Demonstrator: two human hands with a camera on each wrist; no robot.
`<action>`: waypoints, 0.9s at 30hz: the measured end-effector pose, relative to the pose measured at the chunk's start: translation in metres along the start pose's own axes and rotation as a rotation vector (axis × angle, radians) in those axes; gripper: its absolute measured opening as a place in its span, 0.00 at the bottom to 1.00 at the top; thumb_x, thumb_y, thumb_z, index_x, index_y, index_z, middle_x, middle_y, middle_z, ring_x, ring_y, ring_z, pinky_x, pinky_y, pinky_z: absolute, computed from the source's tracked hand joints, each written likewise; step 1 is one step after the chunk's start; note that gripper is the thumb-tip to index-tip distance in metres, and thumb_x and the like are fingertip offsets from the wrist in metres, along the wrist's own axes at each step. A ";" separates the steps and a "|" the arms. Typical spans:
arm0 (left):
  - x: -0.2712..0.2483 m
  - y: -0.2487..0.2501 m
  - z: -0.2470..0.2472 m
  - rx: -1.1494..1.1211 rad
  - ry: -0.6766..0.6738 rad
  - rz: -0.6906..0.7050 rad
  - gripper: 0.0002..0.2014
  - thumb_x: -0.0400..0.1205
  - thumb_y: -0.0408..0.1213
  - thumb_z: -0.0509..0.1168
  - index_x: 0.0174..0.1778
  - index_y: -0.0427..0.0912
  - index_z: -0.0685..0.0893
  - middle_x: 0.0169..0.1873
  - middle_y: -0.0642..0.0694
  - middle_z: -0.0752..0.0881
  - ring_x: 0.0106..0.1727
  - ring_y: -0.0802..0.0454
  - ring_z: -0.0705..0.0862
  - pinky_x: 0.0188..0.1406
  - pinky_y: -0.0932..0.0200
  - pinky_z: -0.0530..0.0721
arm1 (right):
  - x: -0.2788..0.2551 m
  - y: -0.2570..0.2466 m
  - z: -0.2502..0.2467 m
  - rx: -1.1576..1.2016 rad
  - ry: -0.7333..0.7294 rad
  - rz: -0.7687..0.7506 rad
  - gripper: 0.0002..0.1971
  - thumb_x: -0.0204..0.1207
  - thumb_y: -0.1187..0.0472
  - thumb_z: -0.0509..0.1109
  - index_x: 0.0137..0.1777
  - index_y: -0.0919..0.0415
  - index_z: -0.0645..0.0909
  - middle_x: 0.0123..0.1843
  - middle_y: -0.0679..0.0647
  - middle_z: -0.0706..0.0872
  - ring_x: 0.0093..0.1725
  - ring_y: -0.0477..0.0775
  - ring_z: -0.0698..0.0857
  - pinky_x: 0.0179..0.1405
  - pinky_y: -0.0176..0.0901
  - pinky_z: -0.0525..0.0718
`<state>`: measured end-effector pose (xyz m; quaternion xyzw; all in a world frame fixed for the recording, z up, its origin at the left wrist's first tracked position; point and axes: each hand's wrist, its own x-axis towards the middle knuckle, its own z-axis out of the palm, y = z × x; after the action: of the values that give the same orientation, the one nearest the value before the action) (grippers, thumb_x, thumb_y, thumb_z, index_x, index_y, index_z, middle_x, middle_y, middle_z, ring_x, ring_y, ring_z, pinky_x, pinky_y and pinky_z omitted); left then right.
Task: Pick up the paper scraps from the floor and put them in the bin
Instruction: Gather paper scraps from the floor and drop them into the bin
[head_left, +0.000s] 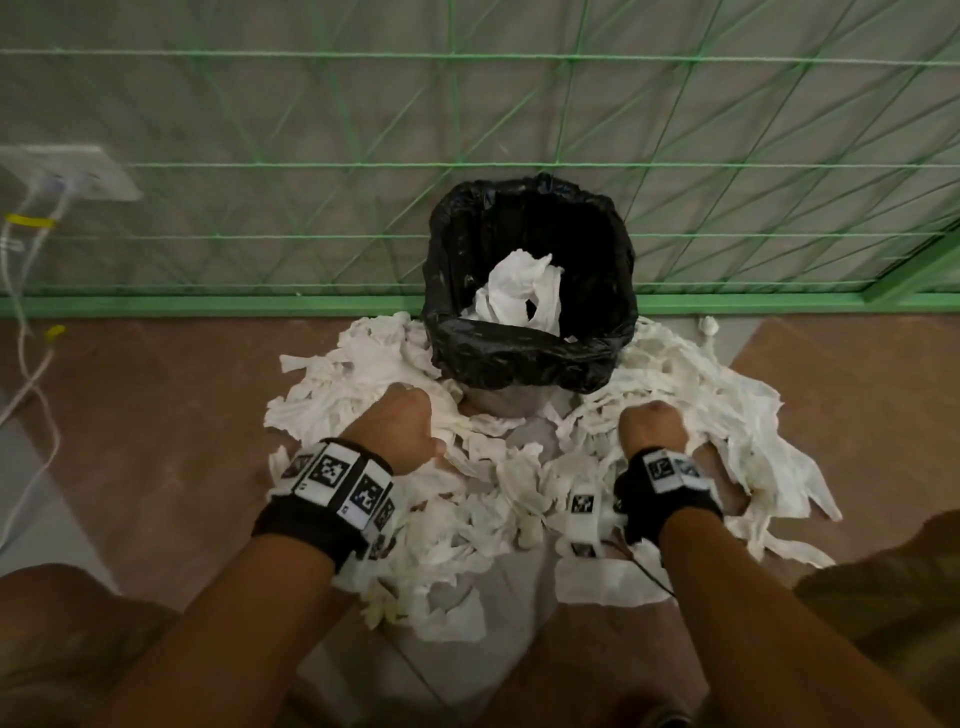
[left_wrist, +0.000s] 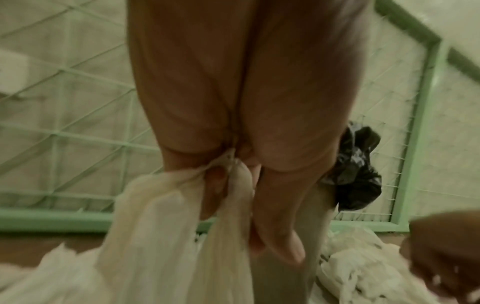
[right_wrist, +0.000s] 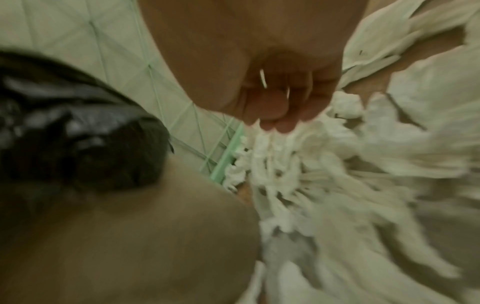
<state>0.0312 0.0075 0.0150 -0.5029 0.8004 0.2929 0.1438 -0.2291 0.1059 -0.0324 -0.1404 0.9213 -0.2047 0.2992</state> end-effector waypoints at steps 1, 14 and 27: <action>-0.004 0.002 -0.009 0.053 -0.012 0.005 0.15 0.73 0.45 0.75 0.37 0.42 0.76 0.49 0.44 0.73 0.50 0.43 0.83 0.48 0.54 0.80 | -0.003 0.006 0.010 -0.128 -0.082 -0.069 0.10 0.79 0.66 0.61 0.51 0.73 0.80 0.54 0.71 0.82 0.63 0.70 0.81 0.55 0.51 0.79; -0.061 0.067 -0.162 -0.003 0.529 0.295 0.09 0.87 0.43 0.56 0.50 0.42 0.76 0.37 0.45 0.79 0.40 0.42 0.80 0.32 0.54 0.71 | -0.057 0.041 0.103 -0.737 -0.361 -0.688 0.20 0.76 0.68 0.62 0.69 0.64 0.70 0.73 0.61 0.66 0.70 0.64 0.71 0.63 0.57 0.80; 0.028 0.118 -0.148 -0.230 0.589 0.336 0.16 0.84 0.45 0.54 0.64 0.39 0.68 0.61 0.39 0.77 0.59 0.40 0.76 0.54 0.49 0.74 | -0.088 -0.018 0.021 -0.709 -0.333 -0.920 0.14 0.82 0.63 0.52 0.64 0.67 0.70 0.56 0.68 0.84 0.53 0.69 0.84 0.43 0.51 0.75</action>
<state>-0.0771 -0.0651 0.1557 -0.4400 0.8408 0.2430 -0.2010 -0.1454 0.1178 0.0038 -0.6458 0.7190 0.0312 0.2549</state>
